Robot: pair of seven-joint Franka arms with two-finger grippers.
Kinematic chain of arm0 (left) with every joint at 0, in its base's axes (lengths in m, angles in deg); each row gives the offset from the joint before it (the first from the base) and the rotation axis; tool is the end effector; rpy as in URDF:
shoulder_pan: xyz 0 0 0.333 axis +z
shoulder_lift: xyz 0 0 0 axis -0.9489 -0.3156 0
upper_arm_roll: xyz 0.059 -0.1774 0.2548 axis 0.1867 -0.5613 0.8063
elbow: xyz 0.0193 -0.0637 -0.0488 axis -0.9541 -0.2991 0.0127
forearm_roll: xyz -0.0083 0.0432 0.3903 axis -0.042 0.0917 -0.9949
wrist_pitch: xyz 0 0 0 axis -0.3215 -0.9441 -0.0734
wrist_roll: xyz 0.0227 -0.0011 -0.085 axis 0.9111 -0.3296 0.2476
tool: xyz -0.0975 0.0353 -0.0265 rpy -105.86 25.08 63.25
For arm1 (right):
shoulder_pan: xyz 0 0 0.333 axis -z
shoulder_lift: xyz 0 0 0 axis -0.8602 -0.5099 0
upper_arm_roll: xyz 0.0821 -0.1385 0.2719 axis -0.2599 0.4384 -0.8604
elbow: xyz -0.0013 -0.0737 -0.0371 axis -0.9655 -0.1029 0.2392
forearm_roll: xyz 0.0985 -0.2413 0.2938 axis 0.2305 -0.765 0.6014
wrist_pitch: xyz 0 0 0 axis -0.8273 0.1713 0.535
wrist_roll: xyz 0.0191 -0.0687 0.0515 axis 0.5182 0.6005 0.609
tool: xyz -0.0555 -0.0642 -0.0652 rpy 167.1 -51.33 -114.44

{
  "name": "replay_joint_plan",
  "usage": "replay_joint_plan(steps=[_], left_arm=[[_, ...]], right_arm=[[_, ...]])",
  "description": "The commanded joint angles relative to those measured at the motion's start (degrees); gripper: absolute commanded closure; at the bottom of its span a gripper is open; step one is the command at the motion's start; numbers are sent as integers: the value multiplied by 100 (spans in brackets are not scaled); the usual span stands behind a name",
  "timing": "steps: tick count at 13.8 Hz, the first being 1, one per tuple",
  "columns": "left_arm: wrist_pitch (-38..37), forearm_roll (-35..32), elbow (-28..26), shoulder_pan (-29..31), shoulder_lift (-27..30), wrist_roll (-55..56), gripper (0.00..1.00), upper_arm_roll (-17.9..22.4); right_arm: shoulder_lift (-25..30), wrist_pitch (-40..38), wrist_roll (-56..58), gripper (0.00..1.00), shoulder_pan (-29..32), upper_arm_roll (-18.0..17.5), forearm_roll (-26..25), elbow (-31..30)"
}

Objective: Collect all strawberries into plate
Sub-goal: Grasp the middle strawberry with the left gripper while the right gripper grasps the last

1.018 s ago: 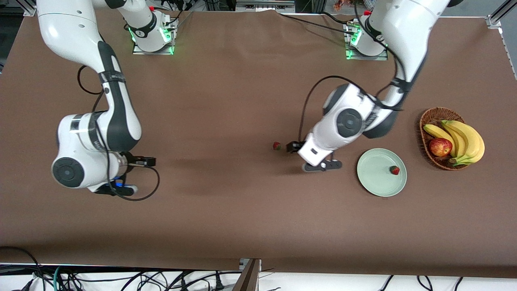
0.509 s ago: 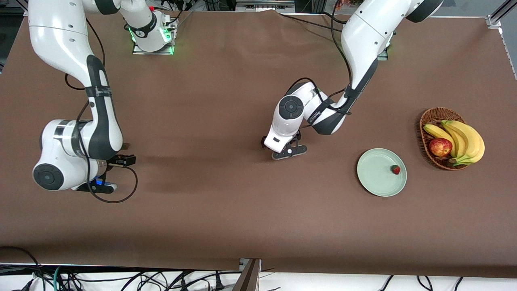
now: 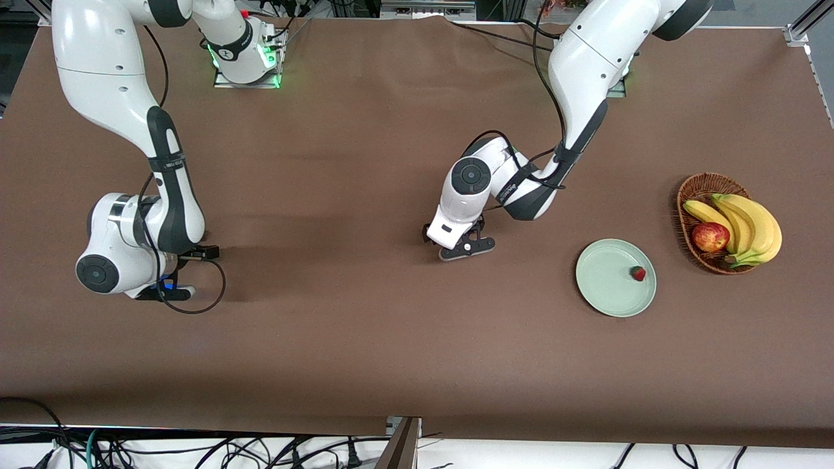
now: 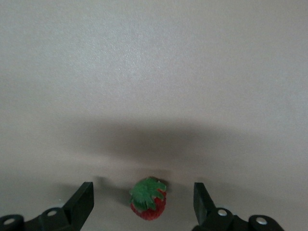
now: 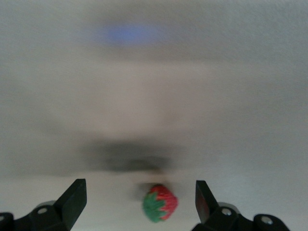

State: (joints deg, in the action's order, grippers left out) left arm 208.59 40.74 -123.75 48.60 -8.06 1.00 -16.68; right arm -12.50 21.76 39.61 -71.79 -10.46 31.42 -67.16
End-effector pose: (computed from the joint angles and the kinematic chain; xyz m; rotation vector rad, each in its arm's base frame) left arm 0.5410 -0.4307 0.1861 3.0525 0.4083 -0.0332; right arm 0.6486 -0.0296 0.1810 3.0064 0.0204 -0.6020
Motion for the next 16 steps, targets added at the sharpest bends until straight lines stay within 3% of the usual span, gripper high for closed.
replay_joint_plan(steps=[1, 4, 5, 7, 9, 12, 13, 15, 16], left_arm=[[17, -162, 15, -46, -24, 73, 19, 7], [17, -162, 7, -90, -50, 73, 25, 7], [17, -162, 15, -82, -50, 55, 35, 7], [8, -162, 7, -82, -50, 81, 72, 7], [-18, -162, 24, -56, -24, 73, 95, 7], [-350, -162, 50, 172, 230, 20, 98, -2], [-709, -162, 85, 278, 379, -67, 98, -11], [-1097, -74, 77, 663, 696, -435, 97, -63], [-1386, -74, 86, 831, 819, -689, 97, -72]], right_arm=[[201, 110, 226, 0, 93, -21, -29, -285], [253, 136, 322, 0, 119, -4, -20, -486], [271, 145, 357, 0, 128, -4, -20, -531], [297, 111, 367, 0, 137, -4, -20, -584], [350, 110, 367, 0, 137, -4, -20, -706], [359, 128, 472, 5, 172, -4, -20, -759], [359, 137, 481, 21, 172, -4, -20, -760], [350, 102, 481, 63, 172, -13, -20, -760], [350, 75, 472, 78, 172, -13, -12, -751]])
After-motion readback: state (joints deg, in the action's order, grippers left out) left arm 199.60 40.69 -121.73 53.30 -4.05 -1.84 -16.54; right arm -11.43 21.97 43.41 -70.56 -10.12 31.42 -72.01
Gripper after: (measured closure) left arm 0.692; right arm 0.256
